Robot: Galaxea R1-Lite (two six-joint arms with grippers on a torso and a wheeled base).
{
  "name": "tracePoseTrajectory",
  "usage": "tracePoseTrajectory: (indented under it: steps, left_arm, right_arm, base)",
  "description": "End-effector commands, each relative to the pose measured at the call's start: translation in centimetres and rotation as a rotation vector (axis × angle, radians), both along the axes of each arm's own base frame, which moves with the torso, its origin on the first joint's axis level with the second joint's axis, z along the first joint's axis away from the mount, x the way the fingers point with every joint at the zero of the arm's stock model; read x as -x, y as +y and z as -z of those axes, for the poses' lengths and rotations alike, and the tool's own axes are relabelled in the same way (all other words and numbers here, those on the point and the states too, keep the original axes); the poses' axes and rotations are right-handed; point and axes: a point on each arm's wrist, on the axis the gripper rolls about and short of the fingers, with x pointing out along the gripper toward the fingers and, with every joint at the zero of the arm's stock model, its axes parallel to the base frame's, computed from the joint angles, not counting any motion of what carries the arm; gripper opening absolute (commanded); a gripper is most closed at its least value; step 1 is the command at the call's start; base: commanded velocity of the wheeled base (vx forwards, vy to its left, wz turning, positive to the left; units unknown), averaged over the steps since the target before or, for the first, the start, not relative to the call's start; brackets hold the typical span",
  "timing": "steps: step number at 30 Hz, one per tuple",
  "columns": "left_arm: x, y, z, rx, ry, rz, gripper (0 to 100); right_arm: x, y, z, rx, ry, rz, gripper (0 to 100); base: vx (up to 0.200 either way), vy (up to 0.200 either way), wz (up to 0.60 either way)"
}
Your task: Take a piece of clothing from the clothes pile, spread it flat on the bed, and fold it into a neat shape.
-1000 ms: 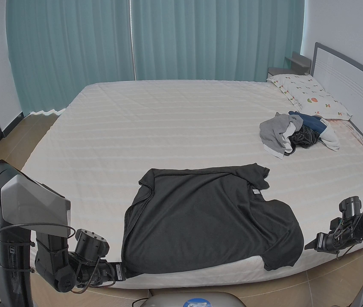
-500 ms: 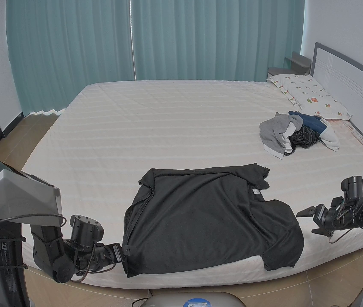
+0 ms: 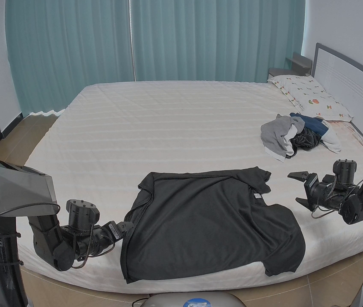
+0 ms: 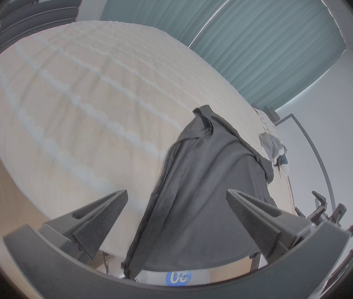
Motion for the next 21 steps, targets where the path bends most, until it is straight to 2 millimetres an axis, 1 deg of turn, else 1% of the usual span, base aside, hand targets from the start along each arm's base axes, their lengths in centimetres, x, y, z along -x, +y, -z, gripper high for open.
tracePoseTrajectory:
  steps: [1,6,16,21]
  left_arm:
    - [-1.42,-0.04,1.07,0.031,0.006,-0.036,100]
    - [-1.71,-0.07,0.9,0.072,0.006,-0.069,100]
    - [-1.59,-0.24,0.83,0.08,0.009,-0.07,100]
    - [-1.53,-0.32,0.85,0.08,0.011,-0.067,100]
  right_arm:
    - [1.3,1.09,5.41,-0.033,0.045,-0.01,100]
    - [1.59,1.1,5.47,-0.032,0.025,-0.011,100]
    - [1.68,1.1,5.53,-0.034,0.027,-0.01,100]
    - [1.68,1.1,5.53,-0.032,0.027,-0.011,100]
  base:
    - [0.2,0.0,0.0]
    - [0.0,0.0,0.0]
    - [0.0,0.0,0.0]
    - [0.0,-0.2,0.0]
